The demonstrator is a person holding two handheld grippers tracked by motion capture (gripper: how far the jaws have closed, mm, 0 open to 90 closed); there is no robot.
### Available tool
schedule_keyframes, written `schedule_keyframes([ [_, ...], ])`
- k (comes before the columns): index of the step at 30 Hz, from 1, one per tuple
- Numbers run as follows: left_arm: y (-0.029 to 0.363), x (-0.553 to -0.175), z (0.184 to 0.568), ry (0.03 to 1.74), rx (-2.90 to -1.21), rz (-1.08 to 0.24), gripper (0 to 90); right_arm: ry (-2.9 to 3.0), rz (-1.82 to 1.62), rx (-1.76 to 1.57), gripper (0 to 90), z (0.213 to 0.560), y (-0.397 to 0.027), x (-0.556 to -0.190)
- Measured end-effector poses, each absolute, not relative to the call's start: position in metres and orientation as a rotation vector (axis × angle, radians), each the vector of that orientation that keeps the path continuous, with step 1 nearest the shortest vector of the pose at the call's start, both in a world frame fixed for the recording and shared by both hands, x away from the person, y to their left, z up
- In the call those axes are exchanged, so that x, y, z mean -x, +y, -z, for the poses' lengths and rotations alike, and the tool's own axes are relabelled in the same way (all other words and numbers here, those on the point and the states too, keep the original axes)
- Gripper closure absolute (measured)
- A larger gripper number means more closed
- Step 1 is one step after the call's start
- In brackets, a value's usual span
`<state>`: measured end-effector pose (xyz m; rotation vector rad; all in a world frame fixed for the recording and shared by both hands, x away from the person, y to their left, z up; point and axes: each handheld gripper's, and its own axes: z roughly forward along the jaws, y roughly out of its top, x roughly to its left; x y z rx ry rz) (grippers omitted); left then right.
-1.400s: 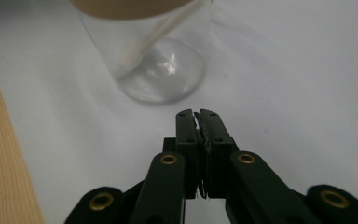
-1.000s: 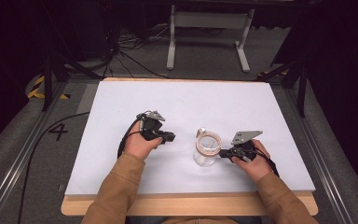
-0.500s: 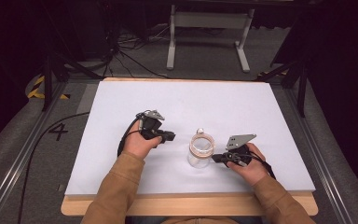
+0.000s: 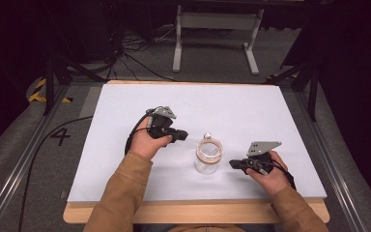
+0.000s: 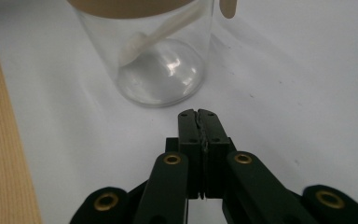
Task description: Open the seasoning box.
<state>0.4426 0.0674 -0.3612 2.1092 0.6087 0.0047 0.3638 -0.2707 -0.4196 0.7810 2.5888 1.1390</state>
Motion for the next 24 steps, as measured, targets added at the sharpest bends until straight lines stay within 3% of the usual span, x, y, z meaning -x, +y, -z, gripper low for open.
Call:
schedule_keyframes([
  [14, 0.013, -0.451, 0.366, 0.538, -1.958, -0.026, 89.6, 2.553, -1.164, -0.826, 89.8, 0.42, -0.28, -0.342],
  [24, 0.009, -0.451, 0.372, 0.548, -1.975, -0.052, 89.4, 2.555, -1.18, -0.803, 89.6, 0.418, -0.278, -0.342],
])
